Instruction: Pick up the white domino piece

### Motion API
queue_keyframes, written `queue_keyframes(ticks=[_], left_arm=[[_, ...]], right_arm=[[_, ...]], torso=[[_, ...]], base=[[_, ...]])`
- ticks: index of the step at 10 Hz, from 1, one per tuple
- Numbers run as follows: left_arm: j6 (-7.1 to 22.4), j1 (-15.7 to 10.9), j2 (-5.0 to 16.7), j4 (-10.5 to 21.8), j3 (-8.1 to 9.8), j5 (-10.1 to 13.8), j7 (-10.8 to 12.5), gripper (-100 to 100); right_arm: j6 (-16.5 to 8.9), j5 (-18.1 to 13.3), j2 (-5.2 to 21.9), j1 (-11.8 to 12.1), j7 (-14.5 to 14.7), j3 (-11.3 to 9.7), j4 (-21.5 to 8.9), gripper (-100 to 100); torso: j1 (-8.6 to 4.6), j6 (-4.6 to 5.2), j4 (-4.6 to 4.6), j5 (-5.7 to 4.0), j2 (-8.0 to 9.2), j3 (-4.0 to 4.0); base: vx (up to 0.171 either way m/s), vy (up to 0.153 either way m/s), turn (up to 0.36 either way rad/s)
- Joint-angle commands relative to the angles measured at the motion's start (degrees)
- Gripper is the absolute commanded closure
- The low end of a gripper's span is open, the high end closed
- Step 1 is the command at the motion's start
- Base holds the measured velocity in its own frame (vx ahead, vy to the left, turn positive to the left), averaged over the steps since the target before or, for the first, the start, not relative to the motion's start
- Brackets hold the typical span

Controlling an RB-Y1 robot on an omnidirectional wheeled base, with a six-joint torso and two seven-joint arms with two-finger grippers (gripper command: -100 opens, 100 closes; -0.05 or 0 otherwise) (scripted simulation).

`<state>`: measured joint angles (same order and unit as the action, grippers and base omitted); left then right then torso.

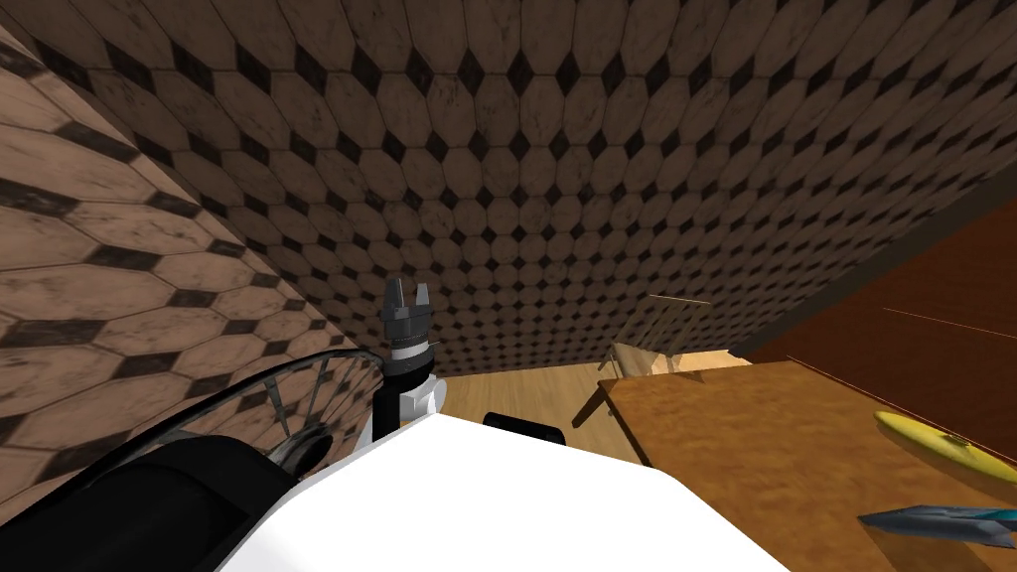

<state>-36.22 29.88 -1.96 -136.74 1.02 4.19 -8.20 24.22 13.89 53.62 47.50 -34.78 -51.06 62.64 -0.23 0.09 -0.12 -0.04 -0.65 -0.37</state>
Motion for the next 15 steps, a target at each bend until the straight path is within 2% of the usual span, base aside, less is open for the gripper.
queue_keyframes(ticks=[1,3,4,7,10,12,14,15], left_arm=[[0.0,0.0,0.0,0.0,0.00,0.0,0.0,0],[0.0,0.0,0.0,0.0,0.00,0.0,0.0,0],[0.0,0.0,0.0,0.0,0.00,0.0,0.0,0],[0.0,0.0,0.0,0.0,0.00,0.0,0.0,0],[0.0,0.0,0.0,0.0,0.01,0.0,0.0,0],[0.0,0.0,0.0,0.0,0.01,0.0,0.0,0],[0.0,0.0,0.0,0.0,0.00,0.0,0.0,0],[0.0,0.0,0.0,0.0,0.00,0.0,0.0,0]], right_arm=[[0.3,0.6,0.2,-0.5,-0.2,-1.0,-2.3,-100],[0.5,2.7,1.2,-2.3,-0.5,-3.7,-6.2,-100],[0.5,2.7,1.2,-2.3,-0.5,-3.7,-6.6,-100],[0.7,5.3,2.3,-5.2,-0.6,-7.0,-12.1,-100],[0.9,7.2,2.8,-7.9,-0.6,-9.5,-16.6,-100],[0.9,8.1,2.9,-9.3,-0.5,-10.6,-18.7,-100],[1.0,8.4,3.0,-9.8,-0.4,-11.0,-19.4,-100],[0.8,8.3,3.0,-9.5,-0.3,-10.7,-18.8,-100]], torso=[[0.00,0.00,0.00,0.00,0.00,0.00],[-0.04,0.02,0.00,-0.02,0.02,0.01],[-0.15,0.00,-0.01,-0.04,-0.03,-0.02],[-0.14,0.00,-0.01,-0.04,-0.06,-0.03],[-0.23,0.03,0.00,-0.06,0.03,0.01],[-0.19,0.05,0.03,-0.06,0.16,0.08],[0.02,0.07,0.04,-0.03,0.21,0.12],[0.14,0.07,0.05,0.00,0.23,0.13]], base=[[0.077,-0.061,0.076],[0.079,-0.090,0.129],[0.069,-0.084,0.066],[0.084,-0.100,0.120],[0.055,-0.127,0.093],[0.016,-0.122,0.049],[0.009,-0.049,0.016],[0.003,-0.017,0.007]])
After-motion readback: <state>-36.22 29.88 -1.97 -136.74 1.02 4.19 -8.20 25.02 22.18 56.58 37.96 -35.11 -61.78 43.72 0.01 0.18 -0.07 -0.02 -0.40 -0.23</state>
